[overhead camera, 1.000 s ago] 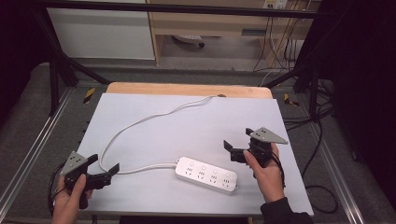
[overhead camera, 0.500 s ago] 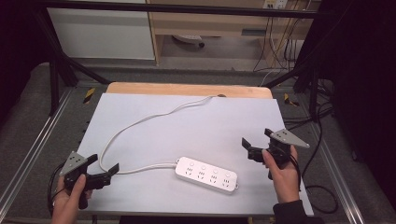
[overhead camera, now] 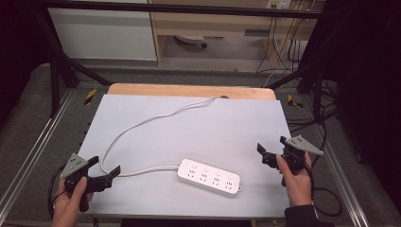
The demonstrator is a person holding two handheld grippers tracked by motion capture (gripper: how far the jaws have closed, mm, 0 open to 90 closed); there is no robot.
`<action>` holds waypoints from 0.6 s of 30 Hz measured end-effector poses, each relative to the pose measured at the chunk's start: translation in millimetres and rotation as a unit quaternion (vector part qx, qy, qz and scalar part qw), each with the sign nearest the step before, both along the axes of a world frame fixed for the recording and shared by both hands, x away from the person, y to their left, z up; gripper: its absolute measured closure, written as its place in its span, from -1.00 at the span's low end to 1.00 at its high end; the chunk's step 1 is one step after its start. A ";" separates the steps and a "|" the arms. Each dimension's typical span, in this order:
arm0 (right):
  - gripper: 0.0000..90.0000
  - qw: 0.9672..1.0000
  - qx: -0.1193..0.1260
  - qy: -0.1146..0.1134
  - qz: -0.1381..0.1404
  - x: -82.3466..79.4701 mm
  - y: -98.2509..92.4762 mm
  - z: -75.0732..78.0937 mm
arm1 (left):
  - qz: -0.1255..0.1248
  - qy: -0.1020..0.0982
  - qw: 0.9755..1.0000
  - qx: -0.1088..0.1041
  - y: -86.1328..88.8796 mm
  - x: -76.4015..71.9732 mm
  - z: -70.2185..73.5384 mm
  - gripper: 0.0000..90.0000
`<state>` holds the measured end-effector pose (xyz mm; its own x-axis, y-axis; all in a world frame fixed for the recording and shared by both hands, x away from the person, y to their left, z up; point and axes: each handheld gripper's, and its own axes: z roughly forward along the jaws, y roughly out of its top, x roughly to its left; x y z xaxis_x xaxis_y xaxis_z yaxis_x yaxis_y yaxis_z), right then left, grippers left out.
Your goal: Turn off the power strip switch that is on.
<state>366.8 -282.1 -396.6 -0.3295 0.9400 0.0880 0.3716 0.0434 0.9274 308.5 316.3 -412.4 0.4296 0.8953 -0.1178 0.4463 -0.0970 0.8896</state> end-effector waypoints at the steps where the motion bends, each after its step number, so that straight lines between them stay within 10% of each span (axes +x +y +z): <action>1: -0.91 1.000 -0.002 0.003 -0.002 0.7 -1.8 -1.9 | 0.000 0.000 1.000 0.000 0.1 -0.1 0.1 -0.87; 18: -0.91 0.998 -0.004 0.069 0.000 -7.7 -10.8 -37.3 | 0.000 -0.001 1.000 0.000 -1.0 -0.3 -0.1 -0.87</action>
